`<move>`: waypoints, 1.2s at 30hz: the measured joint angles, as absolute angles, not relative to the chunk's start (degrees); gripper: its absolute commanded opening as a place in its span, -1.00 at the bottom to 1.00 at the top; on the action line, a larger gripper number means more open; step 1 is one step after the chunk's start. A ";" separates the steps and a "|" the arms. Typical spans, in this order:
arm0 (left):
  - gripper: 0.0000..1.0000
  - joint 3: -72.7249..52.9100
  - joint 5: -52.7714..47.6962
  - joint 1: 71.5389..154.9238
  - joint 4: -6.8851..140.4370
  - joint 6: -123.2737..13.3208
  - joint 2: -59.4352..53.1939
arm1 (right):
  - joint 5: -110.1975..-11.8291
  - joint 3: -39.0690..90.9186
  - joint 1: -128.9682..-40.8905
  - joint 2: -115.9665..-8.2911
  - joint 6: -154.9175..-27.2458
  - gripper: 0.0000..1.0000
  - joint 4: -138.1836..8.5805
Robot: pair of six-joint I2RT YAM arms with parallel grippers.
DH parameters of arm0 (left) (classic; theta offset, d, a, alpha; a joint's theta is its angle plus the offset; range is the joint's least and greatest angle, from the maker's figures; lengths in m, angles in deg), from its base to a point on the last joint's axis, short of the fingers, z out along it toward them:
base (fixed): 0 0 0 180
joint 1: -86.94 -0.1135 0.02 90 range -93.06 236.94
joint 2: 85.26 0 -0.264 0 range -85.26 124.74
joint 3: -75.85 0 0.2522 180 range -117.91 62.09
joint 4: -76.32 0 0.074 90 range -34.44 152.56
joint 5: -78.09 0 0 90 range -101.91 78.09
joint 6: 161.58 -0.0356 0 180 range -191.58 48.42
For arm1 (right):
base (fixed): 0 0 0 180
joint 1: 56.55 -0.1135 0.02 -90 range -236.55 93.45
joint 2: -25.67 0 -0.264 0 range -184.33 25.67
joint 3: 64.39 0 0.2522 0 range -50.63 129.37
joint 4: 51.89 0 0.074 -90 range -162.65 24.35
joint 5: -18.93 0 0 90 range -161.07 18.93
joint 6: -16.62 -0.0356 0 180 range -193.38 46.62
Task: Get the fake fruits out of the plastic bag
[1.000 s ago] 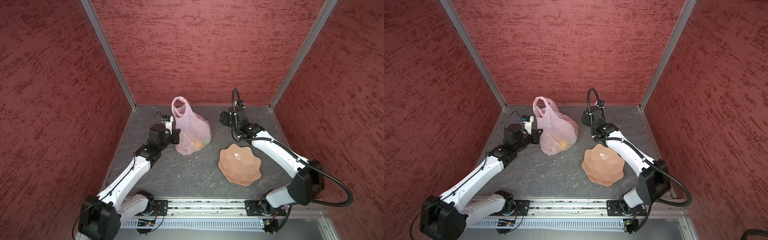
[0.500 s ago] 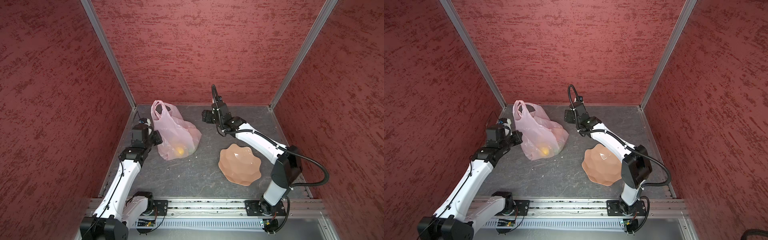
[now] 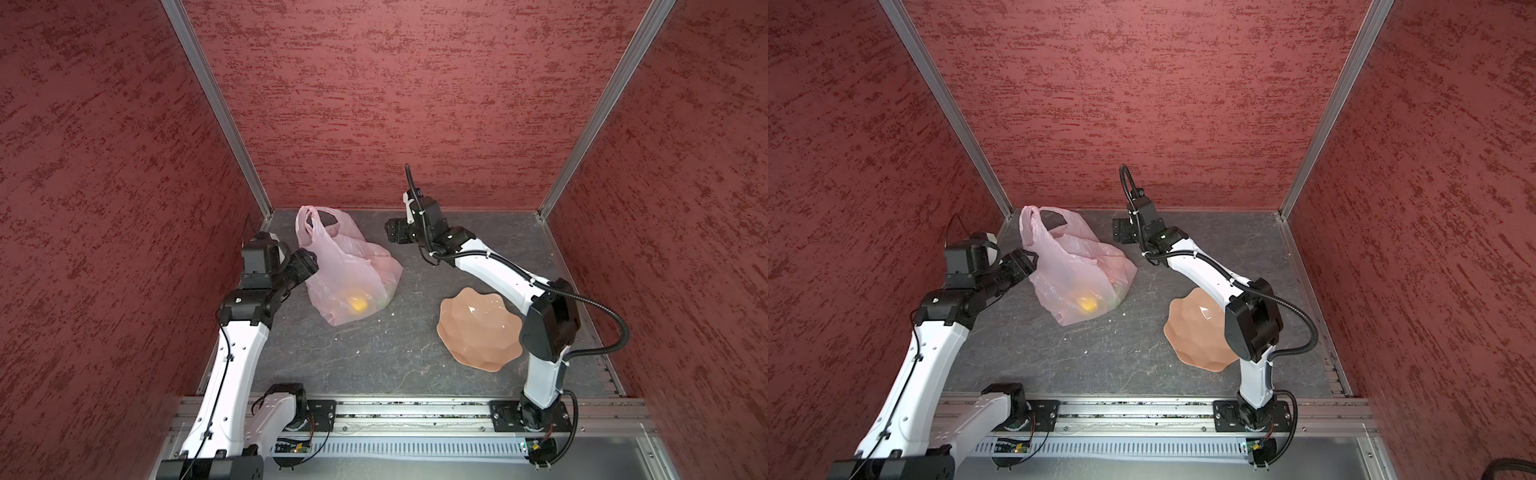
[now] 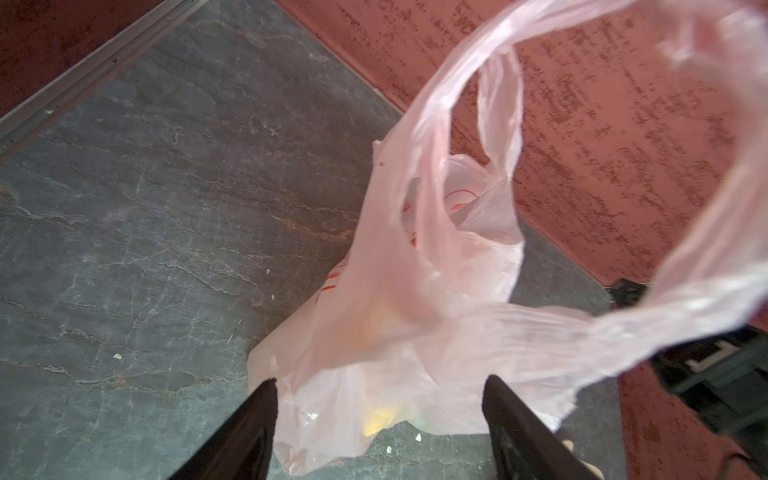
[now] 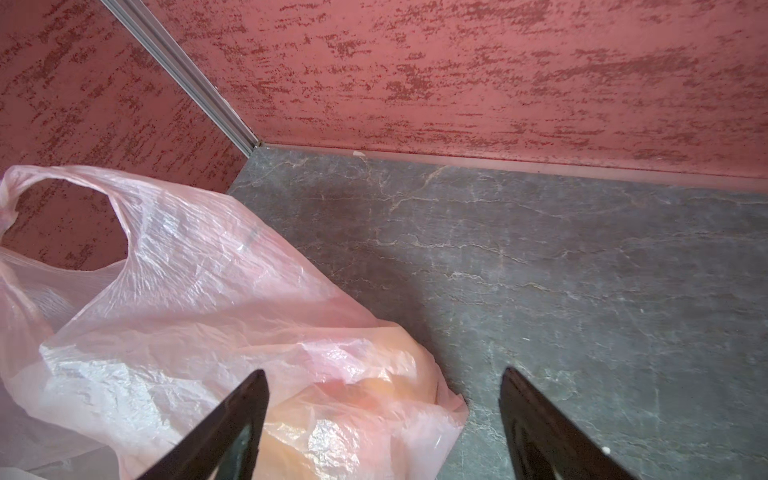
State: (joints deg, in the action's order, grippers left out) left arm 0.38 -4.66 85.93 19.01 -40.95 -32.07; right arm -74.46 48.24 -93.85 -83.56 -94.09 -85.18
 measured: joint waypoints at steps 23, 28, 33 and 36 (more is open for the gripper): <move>0.22 -14.64 -18.85 99.83 19.62 -46.28 -15.49 | -68.52 55.10 -93.85 -88.80 -91.69 0.77 -84.31; -0.43 -14.44 -18.21 99.87 22.18 -47.38 -14.50 | -67.45 61.73 -93.85 -93.15 -90.92 0.77 -86.19; -0.76 -8.60 -17.93 100.26 24.25 -46.26 -19.09 | -64.52 70.67 -93.95 -98.75 -89.87 0.78 -88.81; -0.81 -2.59 -17.69 101.12 25.43 -44.99 -23.62 | -63.47 73.81 -94.41 -100.39 -88.47 0.79 -90.58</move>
